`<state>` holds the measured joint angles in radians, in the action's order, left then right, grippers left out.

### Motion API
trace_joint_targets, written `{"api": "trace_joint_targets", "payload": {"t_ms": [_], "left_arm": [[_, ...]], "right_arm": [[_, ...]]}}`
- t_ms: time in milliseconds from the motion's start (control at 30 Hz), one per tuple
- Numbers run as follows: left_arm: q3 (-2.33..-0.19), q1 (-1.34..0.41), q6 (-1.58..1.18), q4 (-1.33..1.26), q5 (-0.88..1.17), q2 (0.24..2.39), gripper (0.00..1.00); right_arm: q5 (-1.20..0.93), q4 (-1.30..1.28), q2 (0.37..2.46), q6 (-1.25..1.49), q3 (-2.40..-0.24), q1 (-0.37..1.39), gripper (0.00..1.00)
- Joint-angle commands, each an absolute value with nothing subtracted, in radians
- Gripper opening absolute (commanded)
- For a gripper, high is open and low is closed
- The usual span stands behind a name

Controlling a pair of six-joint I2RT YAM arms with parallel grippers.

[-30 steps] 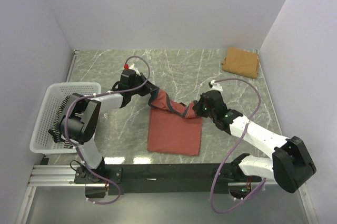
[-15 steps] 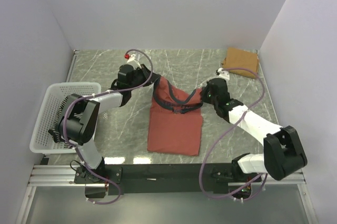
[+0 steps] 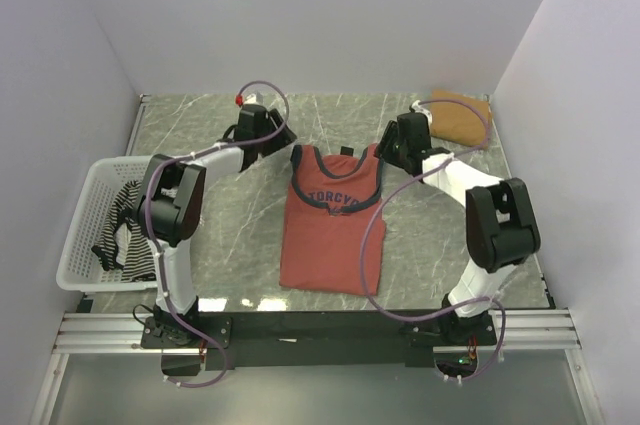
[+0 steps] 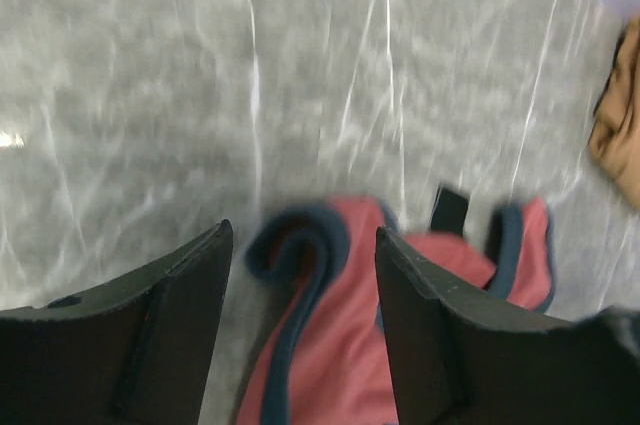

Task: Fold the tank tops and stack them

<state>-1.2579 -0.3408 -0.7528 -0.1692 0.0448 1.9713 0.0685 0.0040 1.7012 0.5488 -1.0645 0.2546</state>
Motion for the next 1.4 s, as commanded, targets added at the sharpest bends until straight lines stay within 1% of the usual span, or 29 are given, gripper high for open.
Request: {"api": "trace_joint_targets", "payload": {"t_ms": [0, 100, 167, 233, 400, 567, 667, 767, 900, 933, 1167, 1367], "left_arm": [[-1.414, -0.316, -0.807, -0.017, 0.014, 2.035, 0.64], [-1.480, -0.308, -0.807, -0.003, 0.073, 2.081, 0.64], [-1.541, -0.302, -0.814, 0.050, 0.107, 2.140, 0.64], [-1.562, -0.293, -0.825, 0.058, 0.171, 2.180, 0.63], [-1.540, -0.282, -0.899, 0.028, 0.258, 2.181, 0.63], [-1.467, -0.275, -1.011, 0.008, 0.297, 2.140, 0.66], [-1.479, -0.275, -1.083, 0.049, 0.314, 2.148, 0.65], [-1.450, -0.272, -1.144, 0.110, 0.234, 2.114, 0.65], [-1.393, -0.270, -1.206, 0.146, 0.193, 2.042, 0.66], [-1.388, -0.271, -1.218, 0.152, 0.193, 2.034, 0.69], [-1.309, -0.270, -1.344, 0.078, 0.227, 2.016, 0.71], [-1.286, -0.270, -1.429, -0.049, 0.302, 2.085, 0.70]], "right_arm": [[0.048, -0.107, 1.764, 0.569, -1.186, 0.233, 0.58], [0.014, -0.110, 1.807, 0.586, -1.212, 0.222, 0.59], [0.011, -0.124, 1.844, 0.600, -1.242, 0.212, 0.59], [-0.024, -0.138, 1.868, 0.615, -1.256, 0.198, 0.59], [-0.066, -0.117, 1.850, 0.627, -1.229, 0.195, 0.58], [-0.060, -0.129, 1.824, 0.618, -1.213, 0.192, 0.58], [-0.063, -0.126, 1.812, 0.624, -1.200, 0.192, 0.58], [-0.064, -0.135, 1.809, 0.623, -1.197, 0.190, 0.57], [-0.067, -0.124, 1.787, 0.627, -1.172, 0.179, 0.57], [-0.069, -0.123, 1.784, 0.627, -1.164, 0.176, 0.57], [-0.078, -0.110, 1.766, 0.632, -1.143, 0.164, 0.57], [-0.090, -0.106, 1.766, 0.634, -1.134, 0.161, 0.56]]}}
